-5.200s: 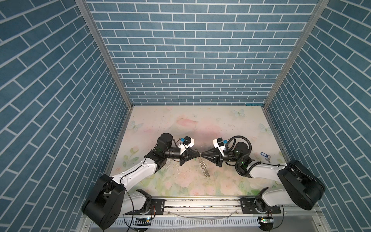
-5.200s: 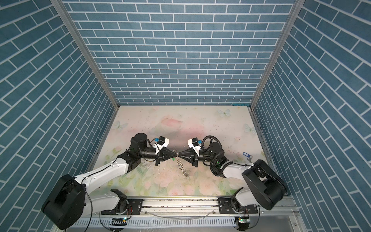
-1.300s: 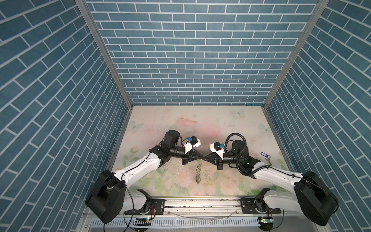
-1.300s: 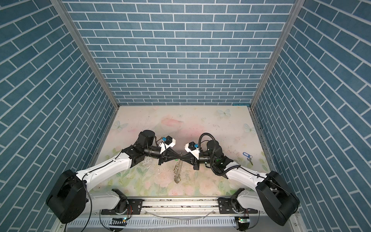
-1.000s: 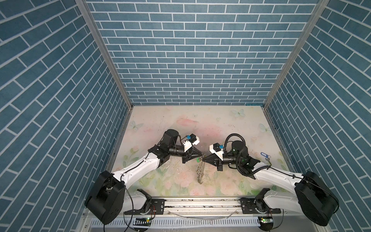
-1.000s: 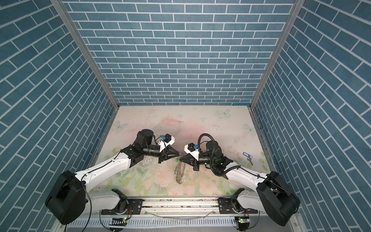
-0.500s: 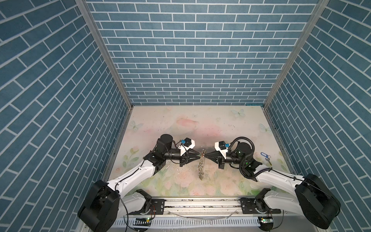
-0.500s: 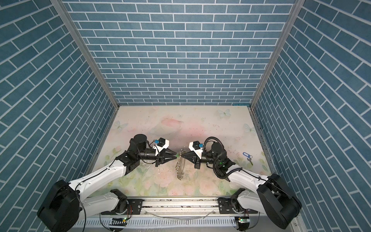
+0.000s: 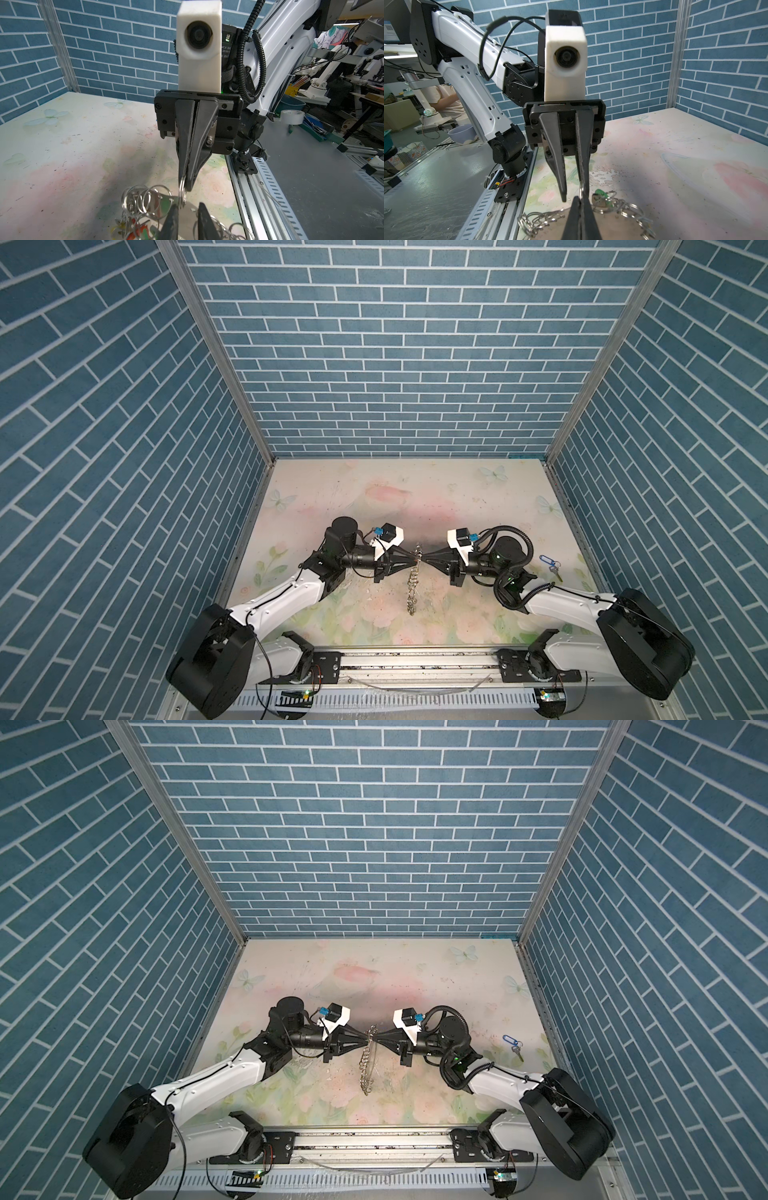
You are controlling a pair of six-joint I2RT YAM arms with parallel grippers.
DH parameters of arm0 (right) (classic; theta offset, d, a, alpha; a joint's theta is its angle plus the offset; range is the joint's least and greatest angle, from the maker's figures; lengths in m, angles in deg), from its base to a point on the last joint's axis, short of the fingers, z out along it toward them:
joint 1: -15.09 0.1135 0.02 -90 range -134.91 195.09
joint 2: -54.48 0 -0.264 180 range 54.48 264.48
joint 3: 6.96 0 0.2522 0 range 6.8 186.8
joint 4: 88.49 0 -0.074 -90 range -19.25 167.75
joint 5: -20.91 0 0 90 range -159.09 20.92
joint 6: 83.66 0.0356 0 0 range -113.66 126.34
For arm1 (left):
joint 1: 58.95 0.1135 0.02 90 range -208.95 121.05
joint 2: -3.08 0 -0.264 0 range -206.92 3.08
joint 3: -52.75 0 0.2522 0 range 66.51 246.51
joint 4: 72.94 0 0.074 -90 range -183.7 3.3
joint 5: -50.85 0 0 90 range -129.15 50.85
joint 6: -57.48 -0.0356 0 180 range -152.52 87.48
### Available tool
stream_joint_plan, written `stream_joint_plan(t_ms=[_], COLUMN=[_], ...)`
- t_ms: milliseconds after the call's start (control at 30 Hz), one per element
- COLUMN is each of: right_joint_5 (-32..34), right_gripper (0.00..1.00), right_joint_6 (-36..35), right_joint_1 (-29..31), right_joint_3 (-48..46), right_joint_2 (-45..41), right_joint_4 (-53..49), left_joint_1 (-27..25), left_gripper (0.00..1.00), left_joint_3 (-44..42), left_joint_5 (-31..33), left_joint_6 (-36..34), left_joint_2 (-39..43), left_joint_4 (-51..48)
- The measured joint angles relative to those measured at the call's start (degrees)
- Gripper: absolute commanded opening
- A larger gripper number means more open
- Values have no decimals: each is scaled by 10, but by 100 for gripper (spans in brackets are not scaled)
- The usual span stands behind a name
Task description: Put the keys on the keyring
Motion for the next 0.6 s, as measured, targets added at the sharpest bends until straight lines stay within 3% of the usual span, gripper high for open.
stream_joint_plan(t_ms=[133,333,600], right_joint_5=[-7,-9,-12], right_gripper=[0,0,0], right_joint_6=[10,15,15], right_joint_1=[1,3,7], right_joint_3=[0,0,0], right_joint_2=[10,17,28], right_joint_4=[16,30,37], left_joint_1=[0,0,-1], left_gripper=[21,14,14], left_joint_3=[0,0,0], left_joint_5=[-1,-6,-9], left_joint_6=[3,5,9], left_joint_2=[-2,-10,-11], left_joint_4=[1,1,4])
